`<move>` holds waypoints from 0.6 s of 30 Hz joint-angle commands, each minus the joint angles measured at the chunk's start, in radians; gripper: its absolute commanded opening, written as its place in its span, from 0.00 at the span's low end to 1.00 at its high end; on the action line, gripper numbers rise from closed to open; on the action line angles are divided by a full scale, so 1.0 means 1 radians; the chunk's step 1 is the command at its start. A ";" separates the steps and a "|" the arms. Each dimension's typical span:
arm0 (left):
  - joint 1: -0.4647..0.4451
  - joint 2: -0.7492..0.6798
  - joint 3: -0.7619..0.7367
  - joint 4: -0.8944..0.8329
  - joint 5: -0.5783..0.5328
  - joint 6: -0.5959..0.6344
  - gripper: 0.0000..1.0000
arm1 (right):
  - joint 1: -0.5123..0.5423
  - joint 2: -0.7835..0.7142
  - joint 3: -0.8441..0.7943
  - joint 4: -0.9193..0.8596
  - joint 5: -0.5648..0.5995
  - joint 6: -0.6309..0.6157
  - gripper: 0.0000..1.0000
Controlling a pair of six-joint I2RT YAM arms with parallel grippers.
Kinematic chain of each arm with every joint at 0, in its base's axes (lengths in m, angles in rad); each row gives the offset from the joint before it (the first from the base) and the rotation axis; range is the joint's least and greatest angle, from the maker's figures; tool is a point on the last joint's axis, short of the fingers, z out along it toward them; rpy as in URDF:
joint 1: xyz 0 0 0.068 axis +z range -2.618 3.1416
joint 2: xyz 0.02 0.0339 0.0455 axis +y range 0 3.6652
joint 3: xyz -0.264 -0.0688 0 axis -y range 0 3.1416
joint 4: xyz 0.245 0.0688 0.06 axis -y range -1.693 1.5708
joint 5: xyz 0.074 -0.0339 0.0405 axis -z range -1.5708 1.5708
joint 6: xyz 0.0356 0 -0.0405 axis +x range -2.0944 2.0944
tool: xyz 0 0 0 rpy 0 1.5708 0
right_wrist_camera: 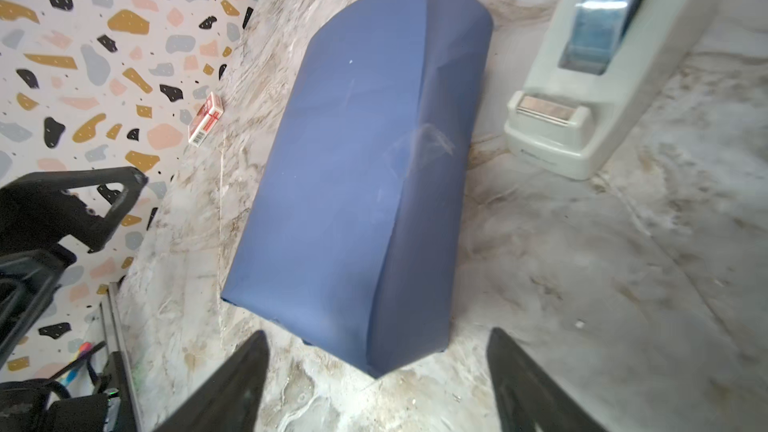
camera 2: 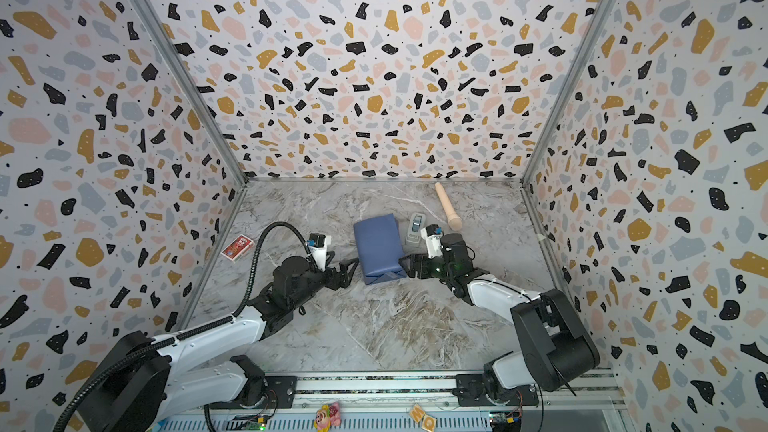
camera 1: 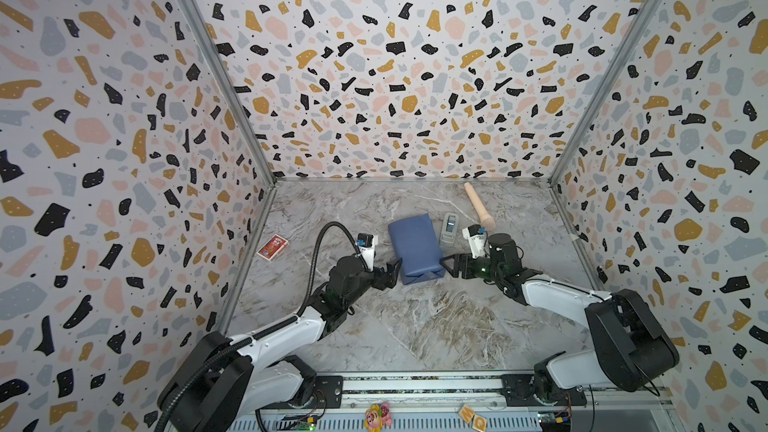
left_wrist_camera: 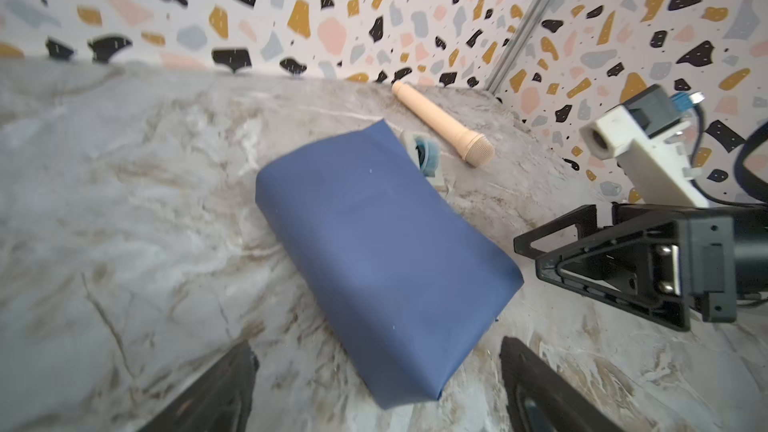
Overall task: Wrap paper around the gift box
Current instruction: 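Release the box and lift both grippers away from the wrapped box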
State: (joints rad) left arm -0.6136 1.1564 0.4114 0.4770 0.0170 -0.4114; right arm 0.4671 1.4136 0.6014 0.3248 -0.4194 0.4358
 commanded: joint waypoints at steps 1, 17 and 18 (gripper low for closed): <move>0.000 -0.018 -0.014 -0.059 -0.023 -0.121 0.92 | 0.048 -0.045 -0.004 -0.077 0.126 -0.128 0.95; 0.003 0.074 0.046 -0.117 -0.055 -0.061 0.92 | 0.161 0.069 0.035 -0.025 0.277 -0.198 1.00; 0.003 0.074 0.047 -0.117 -0.054 -0.058 0.92 | 0.160 0.076 0.038 -0.019 0.275 -0.193 1.00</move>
State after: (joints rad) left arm -0.6132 1.2301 0.4255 0.3580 -0.0193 -0.4835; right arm 0.6231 1.4895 0.5968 0.2848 -0.1631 0.2523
